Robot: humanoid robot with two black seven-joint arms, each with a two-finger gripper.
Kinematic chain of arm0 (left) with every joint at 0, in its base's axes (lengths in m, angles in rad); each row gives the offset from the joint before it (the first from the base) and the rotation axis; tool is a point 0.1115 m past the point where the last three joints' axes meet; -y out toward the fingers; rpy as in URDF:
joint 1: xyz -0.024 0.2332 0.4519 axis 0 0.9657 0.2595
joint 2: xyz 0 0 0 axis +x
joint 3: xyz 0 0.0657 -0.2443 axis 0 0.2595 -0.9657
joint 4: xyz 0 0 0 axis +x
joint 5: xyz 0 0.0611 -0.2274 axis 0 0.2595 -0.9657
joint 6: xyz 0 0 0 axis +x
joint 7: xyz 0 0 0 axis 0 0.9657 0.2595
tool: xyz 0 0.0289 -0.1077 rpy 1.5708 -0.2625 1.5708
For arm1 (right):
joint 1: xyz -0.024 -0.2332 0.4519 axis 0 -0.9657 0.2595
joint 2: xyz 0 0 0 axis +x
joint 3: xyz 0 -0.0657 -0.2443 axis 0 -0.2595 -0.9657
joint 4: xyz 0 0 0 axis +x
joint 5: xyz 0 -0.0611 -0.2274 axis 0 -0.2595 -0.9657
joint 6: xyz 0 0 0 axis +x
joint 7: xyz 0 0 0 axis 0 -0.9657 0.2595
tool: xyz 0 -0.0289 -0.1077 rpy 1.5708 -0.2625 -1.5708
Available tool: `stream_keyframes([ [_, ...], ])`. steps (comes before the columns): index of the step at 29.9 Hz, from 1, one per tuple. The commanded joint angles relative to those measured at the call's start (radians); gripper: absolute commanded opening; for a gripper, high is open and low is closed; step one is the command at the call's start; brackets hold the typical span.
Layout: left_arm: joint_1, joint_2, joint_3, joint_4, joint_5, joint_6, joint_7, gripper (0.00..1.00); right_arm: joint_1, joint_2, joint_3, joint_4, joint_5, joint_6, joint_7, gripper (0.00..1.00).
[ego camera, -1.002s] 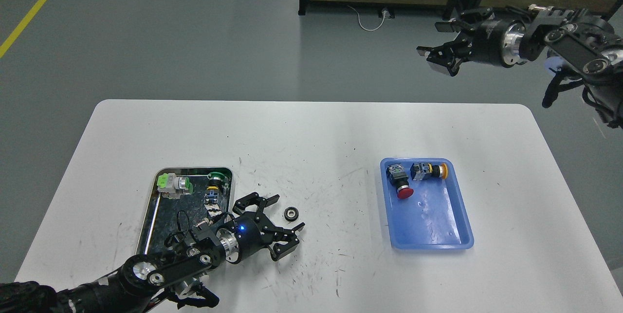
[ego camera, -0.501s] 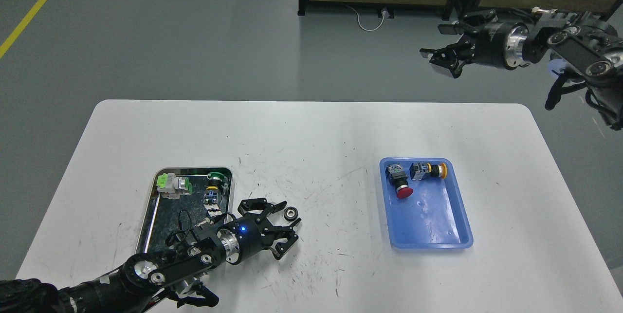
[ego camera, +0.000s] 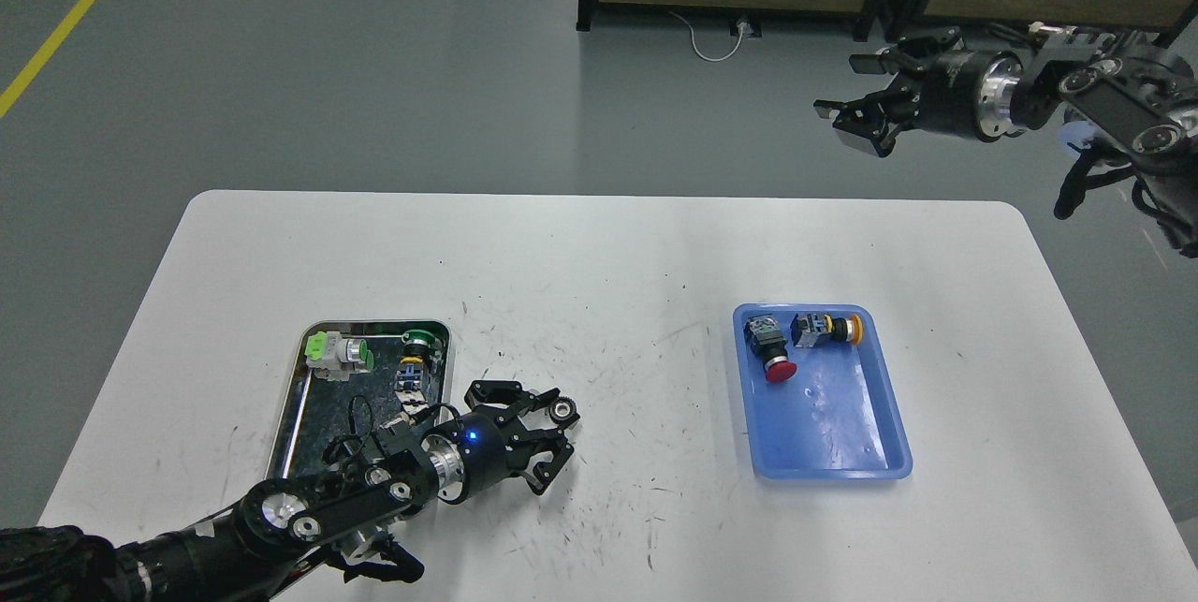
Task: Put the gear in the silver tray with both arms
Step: 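Place the gear into the silver tray with the left gripper and release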
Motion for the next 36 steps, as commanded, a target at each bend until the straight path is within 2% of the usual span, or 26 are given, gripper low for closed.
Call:
stream_keyframes([
  [1,-0.009,0.015,-0.011,-0.031,-0.001,0.0,-0.002,0.23,-0.006,-0.007,0.006,-0.001,0.0,0.0,0.0,0.66],
  [7,-0.034,0.21,-0.023,-0.192,-0.015,0.0,0.007,0.23,-0.012,-0.013,0.037,-0.006,0.0,0.0,0.001,0.66],
  [13,-0.028,0.537,-0.029,-0.402,-0.028,-0.016,0.01,0.23,-0.014,0.021,0.043,-0.032,0.0,0.0,0.001,0.66],
  [15,-0.006,0.595,-0.029,-0.425,-0.029,-0.016,0.001,0.23,-0.014,0.039,0.041,-0.043,0.0,0.0,0.001,0.66],
  [21,0.092,0.623,-0.034,-0.412,-0.055,-0.008,-0.019,0.23,-0.011,0.081,0.041,-0.069,0.0,0.0,0.001,0.66],
  [28,0.117,0.597,-0.041,-0.358,-0.103,-0.005,-0.034,0.25,-0.009,0.084,0.041,-0.078,0.0,0.0,0.001,0.66],
  [31,0.118,0.594,-0.041,-0.355,-0.109,-0.003,-0.034,0.33,-0.008,0.079,0.041,-0.08,0.0,0.0,0.001,0.68],
  [34,0.126,0.592,-0.041,-0.356,-0.119,0.003,-0.034,0.61,-0.008,0.078,0.041,-0.081,0.0,0.0,0.001,0.7],
  [36,0.126,0.6,-0.048,-0.358,-0.152,0.012,-0.034,0.75,-0.008,0.079,0.043,-0.086,0.0,0.0,0.001,0.74],
])
